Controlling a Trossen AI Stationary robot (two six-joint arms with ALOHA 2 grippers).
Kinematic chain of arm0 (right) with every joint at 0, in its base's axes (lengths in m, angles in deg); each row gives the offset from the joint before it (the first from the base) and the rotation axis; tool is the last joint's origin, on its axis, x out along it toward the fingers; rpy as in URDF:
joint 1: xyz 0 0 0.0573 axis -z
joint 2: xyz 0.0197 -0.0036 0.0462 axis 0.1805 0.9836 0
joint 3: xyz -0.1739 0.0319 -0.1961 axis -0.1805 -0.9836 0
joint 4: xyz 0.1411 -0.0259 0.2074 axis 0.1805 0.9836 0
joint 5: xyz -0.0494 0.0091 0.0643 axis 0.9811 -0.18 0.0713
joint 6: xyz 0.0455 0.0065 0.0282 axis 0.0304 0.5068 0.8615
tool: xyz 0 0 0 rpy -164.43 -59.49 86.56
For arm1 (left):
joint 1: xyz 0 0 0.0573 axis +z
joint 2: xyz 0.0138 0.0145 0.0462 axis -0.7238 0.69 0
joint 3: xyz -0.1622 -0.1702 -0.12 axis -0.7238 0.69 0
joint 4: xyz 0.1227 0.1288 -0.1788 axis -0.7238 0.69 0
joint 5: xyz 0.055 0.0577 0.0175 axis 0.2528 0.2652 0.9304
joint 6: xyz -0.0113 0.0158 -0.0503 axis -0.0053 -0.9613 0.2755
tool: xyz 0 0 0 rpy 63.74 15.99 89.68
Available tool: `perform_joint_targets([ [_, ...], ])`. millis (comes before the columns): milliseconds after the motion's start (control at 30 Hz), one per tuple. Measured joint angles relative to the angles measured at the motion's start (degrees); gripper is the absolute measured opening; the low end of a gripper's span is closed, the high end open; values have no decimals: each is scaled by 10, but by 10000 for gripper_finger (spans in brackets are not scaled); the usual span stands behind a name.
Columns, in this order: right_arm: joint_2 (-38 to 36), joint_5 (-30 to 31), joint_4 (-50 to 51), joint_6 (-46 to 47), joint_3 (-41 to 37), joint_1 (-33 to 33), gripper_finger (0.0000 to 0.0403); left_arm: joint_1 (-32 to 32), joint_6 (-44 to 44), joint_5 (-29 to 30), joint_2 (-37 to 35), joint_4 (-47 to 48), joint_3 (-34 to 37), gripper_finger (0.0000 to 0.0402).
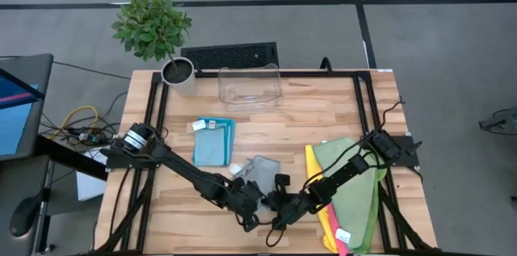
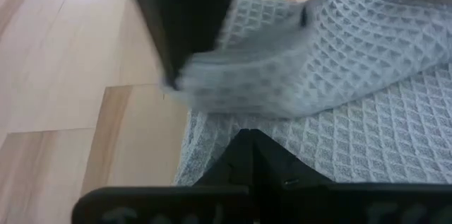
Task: Fold microfiber towels
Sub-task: Fold the gray microfiber cloth
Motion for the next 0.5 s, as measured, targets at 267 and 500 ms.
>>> perform_joint_targets([
  [267, 0, -1, -1, 0, 0, 0, 28, 3, -3, 13, 1, -23, -11, 2],
  [500, 0, -2, -2, 0, -1, 0, 26, 4, -18, 8, 1, -23, -18, 2],
])
